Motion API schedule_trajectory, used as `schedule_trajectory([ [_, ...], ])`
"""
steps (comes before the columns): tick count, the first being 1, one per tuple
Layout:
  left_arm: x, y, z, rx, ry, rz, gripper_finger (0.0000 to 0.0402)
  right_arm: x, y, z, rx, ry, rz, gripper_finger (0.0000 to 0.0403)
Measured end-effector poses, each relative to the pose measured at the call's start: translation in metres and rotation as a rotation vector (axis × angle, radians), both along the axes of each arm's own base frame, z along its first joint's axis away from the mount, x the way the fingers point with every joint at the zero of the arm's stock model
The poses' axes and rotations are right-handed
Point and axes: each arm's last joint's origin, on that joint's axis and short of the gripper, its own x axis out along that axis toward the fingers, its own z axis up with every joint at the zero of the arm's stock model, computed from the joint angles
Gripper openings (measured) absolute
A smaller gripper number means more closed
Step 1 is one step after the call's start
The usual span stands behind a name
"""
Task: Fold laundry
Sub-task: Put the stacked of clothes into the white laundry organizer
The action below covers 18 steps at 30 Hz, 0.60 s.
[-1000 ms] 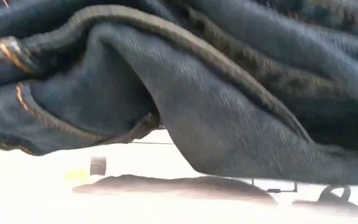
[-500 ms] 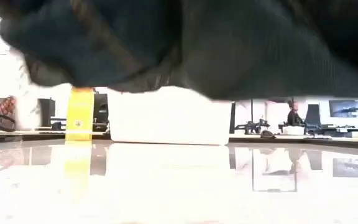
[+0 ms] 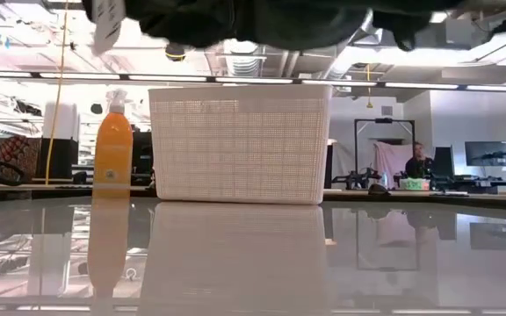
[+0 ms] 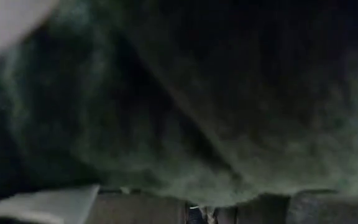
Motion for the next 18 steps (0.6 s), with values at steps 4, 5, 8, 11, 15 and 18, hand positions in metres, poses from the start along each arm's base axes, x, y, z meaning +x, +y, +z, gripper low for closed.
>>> schedule_trajectory([
  [4,-0.005,0.015,0.022,0.032,-0.045,0.027,0.0016,0.002,-0.018,0.020,-0.021,-0.037,-0.032,0.0093],
  [5,-0.006,0.020,0.028,0.038,-0.056,0.033,0.0016,0.002,-0.024,0.025,-0.026,-0.045,-0.035,0.0093],
  [8,-0.010,0.035,0.044,0.059,-0.091,0.065,0.0016,0.006,-0.041,0.043,-0.040,-0.071,-0.044,0.0093],
  [11,-0.013,0.052,0.058,0.093,-0.118,0.096,0.0016,0.010,-0.057,0.061,-0.088,-0.091,-0.059,0.0093],
  [15,-0.018,0.079,0.077,0.141,-0.154,0.151,0.0016,0.016,-0.086,0.089,-0.164,-0.098,-0.094,0.0093],
  [18,-0.023,0.102,0.092,0.173,-0.186,0.189,0.0016,0.021,-0.113,0.109,-0.189,-0.101,-0.119,0.0093],
])
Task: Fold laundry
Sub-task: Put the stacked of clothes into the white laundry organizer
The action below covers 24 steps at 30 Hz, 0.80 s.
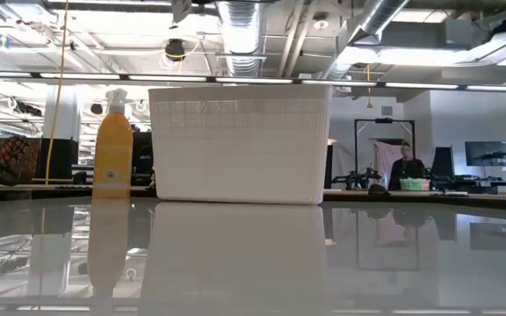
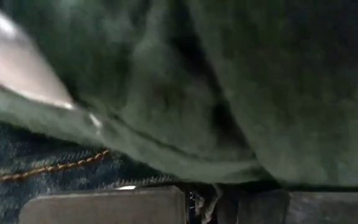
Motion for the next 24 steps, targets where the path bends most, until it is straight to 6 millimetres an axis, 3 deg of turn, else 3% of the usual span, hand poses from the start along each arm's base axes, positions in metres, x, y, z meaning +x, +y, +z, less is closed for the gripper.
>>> schedule_trajectory([
  [7,-0.017,0.062,0.023,0.074,-0.030,0.092,0.0016,0.012,-0.074,0.030,-0.014,0.007,-0.035,0.0093],
  [11,-0.021,0.101,0.026,0.134,-0.003,0.150,0.0016,0.012,-0.122,0.039,-0.032,0.009,-0.068,0.0093],
  [18,-0.019,0.176,0.014,0.165,0.043,0.208,0.0016,0.009,-0.194,0.028,-0.012,0.034,-0.133,0.0093],
  [24,-0.010,0.238,-0.002,0.132,0.111,0.272,0.0016,0.031,-0.249,-0.004,0.011,0.057,-0.197,0.0093],
])
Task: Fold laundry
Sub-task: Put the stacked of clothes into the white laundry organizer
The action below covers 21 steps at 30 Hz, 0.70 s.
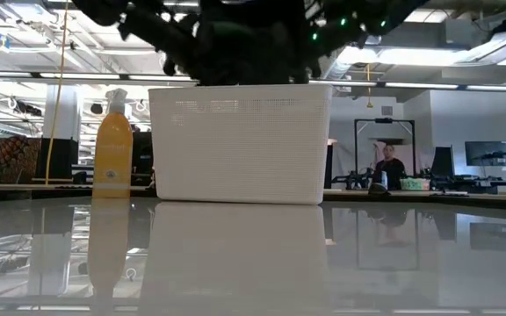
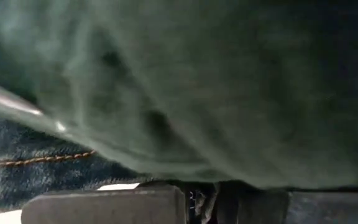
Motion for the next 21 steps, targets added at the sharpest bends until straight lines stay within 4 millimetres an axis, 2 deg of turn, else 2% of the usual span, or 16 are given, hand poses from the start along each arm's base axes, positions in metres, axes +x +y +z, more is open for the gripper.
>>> schedule_trajectory([
  [4,0.018,0.029,-0.006,-0.034,0.090,0.029,0.0016,0.006,-0.025,-0.019,0.027,0.046,-0.039,0.0093],
  [8,0.034,0.046,-0.019,-0.065,0.213,0.080,0.0015,0.007,-0.040,-0.037,0.060,0.101,-0.064,0.0093],
  [12,0.039,0.051,-0.034,-0.119,0.304,0.098,0.0015,0.008,-0.045,-0.052,0.103,0.176,-0.069,0.0093],
  [17,0.036,0.049,-0.043,-0.135,0.424,0.122,0.0015,0.010,-0.045,-0.061,0.136,0.243,-0.069,0.0093],
  [21,0.033,0.051,-0.046,-0.152,0.457,0.134,0.0020,0.008,-0.046,-0.066,0.154,0.285,-0.093,0.0093],
])
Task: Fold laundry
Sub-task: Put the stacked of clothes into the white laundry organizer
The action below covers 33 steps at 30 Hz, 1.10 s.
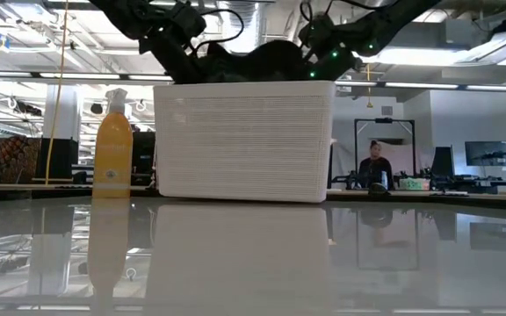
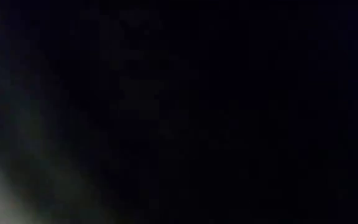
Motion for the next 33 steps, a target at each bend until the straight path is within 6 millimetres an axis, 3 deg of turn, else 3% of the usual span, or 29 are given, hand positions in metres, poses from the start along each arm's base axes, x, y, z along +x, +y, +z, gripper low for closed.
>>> schedule_trajectory([
  [4,-0.002,0.000,-0.002,0.032,0.069,0.036,0.0042,-0.004,0.000,-0.004,0.019,0.057,-0.027,0.0108],
  [10,-0.008,0.002,0.001,0.120,0.232,0.140,0.0089,-0.010,-0.003,-0.011,0.054,0.154,-0.027,0.0209],
  [14,-0.009,0.003,0.011,0.144,0.273,0.156,0.0104,-0.014,-0.006,-0.001,0.063,0.207,-0.027,0.0243],
  [24,-0.014,0.005,0.044,0.233,0.414,0.229,0.0106,-0.030,0.000,0.034,0.087,0.516,0.062,0.0239],
  [33,-0.014,0.005,0.072,0.278,0.382,0.236,0.0106,-0.038,0.004,0.063,0.037,0.617,0.082,0.0239],
])
